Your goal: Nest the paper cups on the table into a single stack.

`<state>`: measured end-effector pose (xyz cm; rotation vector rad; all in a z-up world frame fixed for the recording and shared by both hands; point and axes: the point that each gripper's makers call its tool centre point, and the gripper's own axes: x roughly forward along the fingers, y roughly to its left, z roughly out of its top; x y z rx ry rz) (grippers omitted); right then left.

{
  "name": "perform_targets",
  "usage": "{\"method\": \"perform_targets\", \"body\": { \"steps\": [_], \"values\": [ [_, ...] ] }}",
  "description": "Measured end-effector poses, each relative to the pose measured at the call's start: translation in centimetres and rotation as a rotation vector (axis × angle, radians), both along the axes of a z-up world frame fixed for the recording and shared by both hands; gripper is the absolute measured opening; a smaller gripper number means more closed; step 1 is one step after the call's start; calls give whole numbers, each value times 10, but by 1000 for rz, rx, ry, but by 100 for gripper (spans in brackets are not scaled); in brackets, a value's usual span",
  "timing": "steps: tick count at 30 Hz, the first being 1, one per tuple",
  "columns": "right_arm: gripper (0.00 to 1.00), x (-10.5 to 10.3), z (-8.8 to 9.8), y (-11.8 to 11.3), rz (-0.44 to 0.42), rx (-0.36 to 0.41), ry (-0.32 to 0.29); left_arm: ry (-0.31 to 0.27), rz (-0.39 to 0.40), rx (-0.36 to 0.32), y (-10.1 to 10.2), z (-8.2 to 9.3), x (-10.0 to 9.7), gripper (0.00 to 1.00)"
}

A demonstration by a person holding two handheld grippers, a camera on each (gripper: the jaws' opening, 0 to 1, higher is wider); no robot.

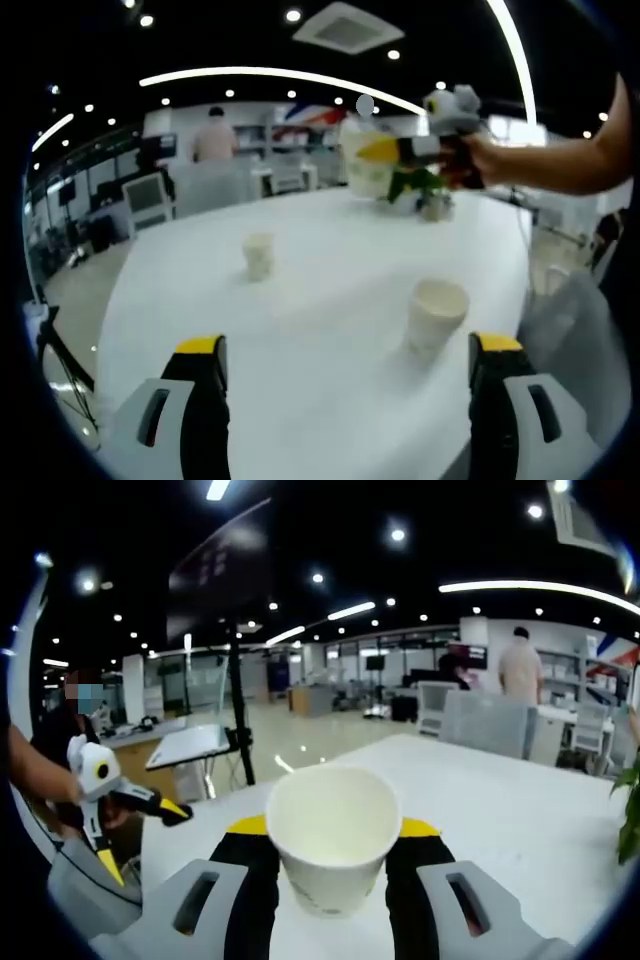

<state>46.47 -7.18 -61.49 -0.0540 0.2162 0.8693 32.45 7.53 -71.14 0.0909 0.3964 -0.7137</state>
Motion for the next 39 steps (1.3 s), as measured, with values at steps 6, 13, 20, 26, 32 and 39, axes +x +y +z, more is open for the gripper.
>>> {"method": "perform_targets", "body": {
  "steps": [6,13,20,26,32,39],
  "values": [
    [38,-17,-4,-2,-3,-15,-14,-2,-4,8,-2,-1,-4,99],
    [37,-29,-5,-5,-16,20,7,0,-13,8,-8,-3,-6,99],
    [37,-40,-7,-6,-11,16,9,1,-18,7,-11,-3,-7,99],
    [37,-47,-4,-4,1,20,-2,4,-16,8,-11,-4,-8,99],
    [38,-55,-1,-3,13,32,-14,0,-21,6,-13,-3,-6,99],
    [38,-70,-6,2,30,22,-21,0,-19,3,-13,-5,-4,99]
  ]
}}
